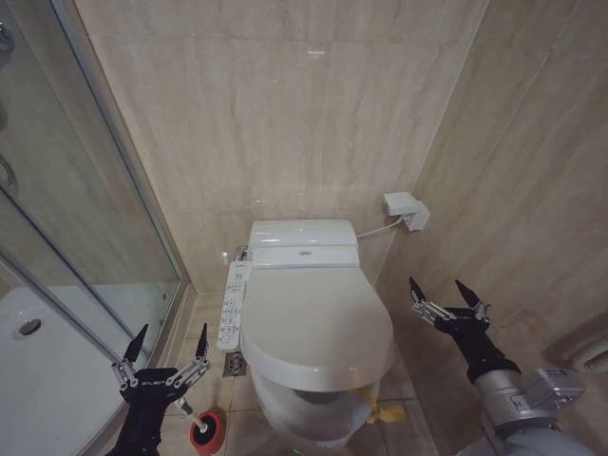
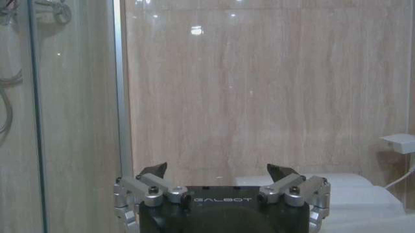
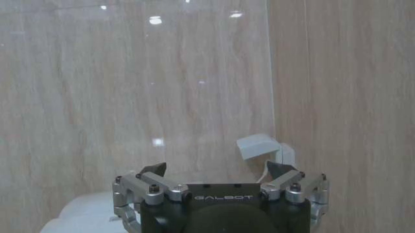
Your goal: Open the toilet lid, clean the toilet bowl with a toilet brush, close the toilet lid, and flush.
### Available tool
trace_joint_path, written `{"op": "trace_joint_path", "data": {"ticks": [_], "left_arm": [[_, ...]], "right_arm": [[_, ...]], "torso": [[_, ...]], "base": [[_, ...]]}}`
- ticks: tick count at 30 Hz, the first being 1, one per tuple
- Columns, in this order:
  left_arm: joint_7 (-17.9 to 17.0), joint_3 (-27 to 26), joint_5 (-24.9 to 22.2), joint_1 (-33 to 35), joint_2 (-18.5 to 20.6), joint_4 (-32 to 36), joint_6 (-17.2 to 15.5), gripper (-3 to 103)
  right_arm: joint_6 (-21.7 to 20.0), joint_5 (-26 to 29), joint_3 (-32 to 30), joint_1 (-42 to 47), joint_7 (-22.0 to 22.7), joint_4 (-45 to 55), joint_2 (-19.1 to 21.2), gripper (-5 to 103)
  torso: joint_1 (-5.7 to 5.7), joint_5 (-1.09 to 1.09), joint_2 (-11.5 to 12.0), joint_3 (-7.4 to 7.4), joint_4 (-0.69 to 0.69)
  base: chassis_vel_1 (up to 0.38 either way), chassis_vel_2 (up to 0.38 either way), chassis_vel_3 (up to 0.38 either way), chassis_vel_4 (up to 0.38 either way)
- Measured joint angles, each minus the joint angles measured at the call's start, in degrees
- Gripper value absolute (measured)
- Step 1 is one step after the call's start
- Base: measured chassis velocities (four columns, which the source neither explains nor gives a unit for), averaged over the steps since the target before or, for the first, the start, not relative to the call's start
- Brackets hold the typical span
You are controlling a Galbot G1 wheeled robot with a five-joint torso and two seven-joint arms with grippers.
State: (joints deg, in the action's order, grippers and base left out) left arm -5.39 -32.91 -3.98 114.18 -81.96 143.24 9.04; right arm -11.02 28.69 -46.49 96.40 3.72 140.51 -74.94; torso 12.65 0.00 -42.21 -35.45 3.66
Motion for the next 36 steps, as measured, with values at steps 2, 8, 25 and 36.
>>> {"op": "trace_joint_path", "data": {"ticks": [2, 8, 25, 36], "left_arm": [[0.0, 0.0, 0.0, 0.0, 0.0, 0.0, 0.0, 100], [0.0, 0.0, 0.0, 0.0, 0.0, 0.0, 0.0, 100], [0.0, 0.0, 0.0, 0.0, 0.0, 0.0, 0.0, 100], [0.0, 0.0, 0.0, 0.0, 0.0, 0.0, 0.0, 100]], "right_arm": [[0.06, -0.06, 0.0, 0.0, -0.06, 0.01, 0.06, 100], [0.67, -0.15, 0.13, -0.47, -0.28, -0.16, 0.0, 100], [3.48, -5.16, 1.38, 1.35, 0.94, 1.14, -0.82, 100], [2.45, -5.56, 1.67, 2.89, 1.07, 2.71, -2.01, 100]], "torso": [[0.0, 0.0, 0.0, 0.0, 0.0], [0.0, 0.0, 0.0, 0.0, 0.0], [0.0, 0.01, 0.0, 0.0, 0.02], [0.0, 0.0, 0.0, 0.0, 0.01]], "base": [[0.0, 0.0, 0.0, 0.0], [0.0, 0.0, 0.0, 0.0], [0.0, 0.0, 0.0, 0.0], [0.0, 0.0, 0.0, 0.0]]}}
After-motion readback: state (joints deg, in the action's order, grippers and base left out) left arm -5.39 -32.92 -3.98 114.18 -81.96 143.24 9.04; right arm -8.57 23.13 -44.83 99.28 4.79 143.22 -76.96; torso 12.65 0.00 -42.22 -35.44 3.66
